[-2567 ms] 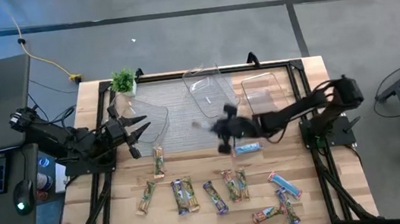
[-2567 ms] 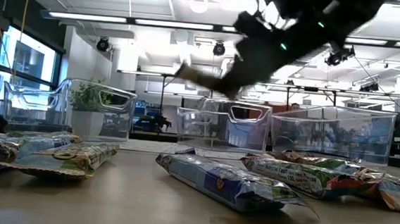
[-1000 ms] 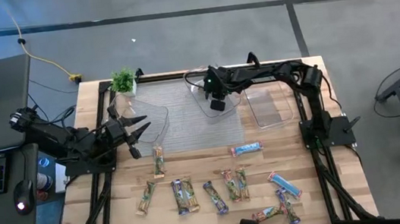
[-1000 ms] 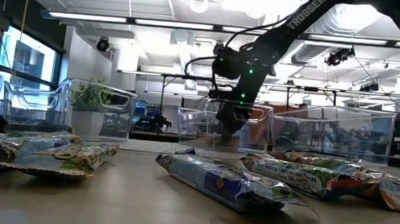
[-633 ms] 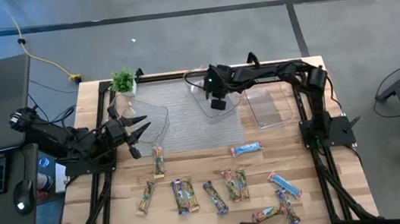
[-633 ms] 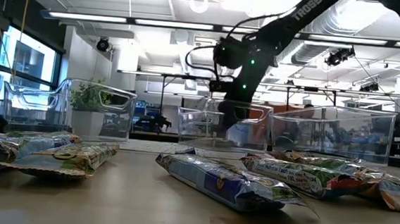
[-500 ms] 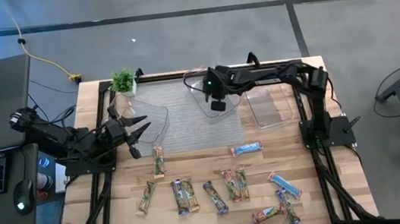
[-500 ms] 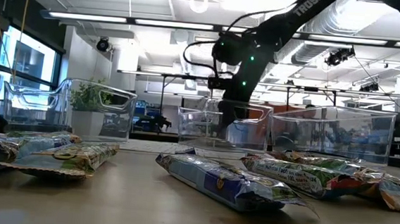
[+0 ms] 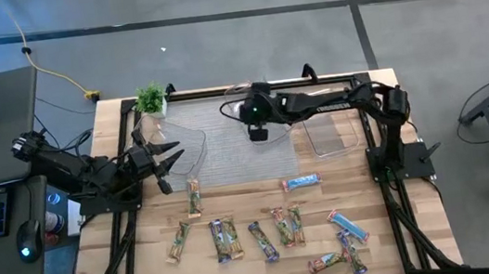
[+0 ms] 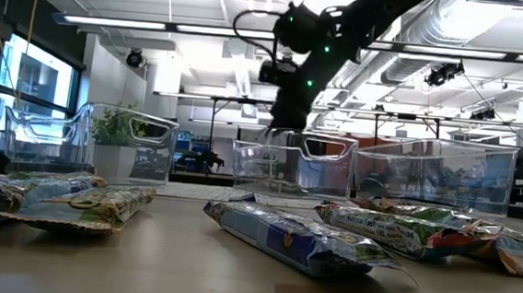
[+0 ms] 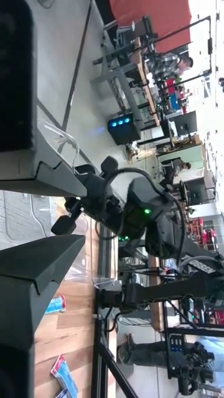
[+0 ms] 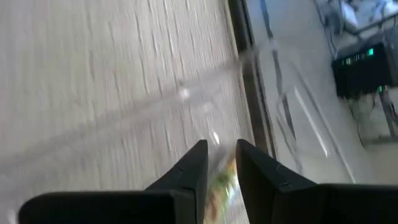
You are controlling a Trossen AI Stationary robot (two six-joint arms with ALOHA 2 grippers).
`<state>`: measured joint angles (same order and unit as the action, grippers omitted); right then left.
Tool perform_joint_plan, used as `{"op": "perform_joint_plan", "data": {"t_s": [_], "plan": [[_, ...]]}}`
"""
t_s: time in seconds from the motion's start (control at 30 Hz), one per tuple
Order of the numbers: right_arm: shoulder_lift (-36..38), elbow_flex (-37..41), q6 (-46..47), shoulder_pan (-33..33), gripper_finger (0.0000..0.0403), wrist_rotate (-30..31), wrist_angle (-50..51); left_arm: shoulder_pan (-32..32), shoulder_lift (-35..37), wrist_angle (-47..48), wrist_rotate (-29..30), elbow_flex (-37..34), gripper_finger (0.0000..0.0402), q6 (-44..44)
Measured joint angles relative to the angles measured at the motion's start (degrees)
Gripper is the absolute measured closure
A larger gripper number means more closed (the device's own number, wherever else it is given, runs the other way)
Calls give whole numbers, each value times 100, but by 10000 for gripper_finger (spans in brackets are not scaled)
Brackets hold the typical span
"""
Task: Pick and place Granola Bars by type
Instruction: Put the yellow granola bar into the middle transparent bin
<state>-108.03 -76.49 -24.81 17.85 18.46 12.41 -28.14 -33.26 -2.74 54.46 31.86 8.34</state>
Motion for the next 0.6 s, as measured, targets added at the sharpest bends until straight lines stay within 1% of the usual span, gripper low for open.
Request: {"op": "perform_joint_plan", "data": {"t_s": [0.1,0.2,0.27,0.4,0.47,0.53,0.6], "plan": [[0,0,-112,-74,336,-142,-322,0,-1,30,-5,0,298,2],[0,0,-310,-99,336,-547,-557,0,0,110,-150,0,298,2],[0,2,-228,-99,336,-1002,-684,0,-2,150,-247,0,298,2],[0,2,49,-130,336,-2618,-971,0,0,169,-443,0,298,1],[-2,2,224,-206,333,-3294,-1213,0,-2,175,-484,-1,298,2],[0,2,291,-301,327,-3670,-1398,0,0,177,-485,0,298,-2],[0,1,188,-431,318,-3719,-1410,0,0,193,-485,-1,298,-2]]}}
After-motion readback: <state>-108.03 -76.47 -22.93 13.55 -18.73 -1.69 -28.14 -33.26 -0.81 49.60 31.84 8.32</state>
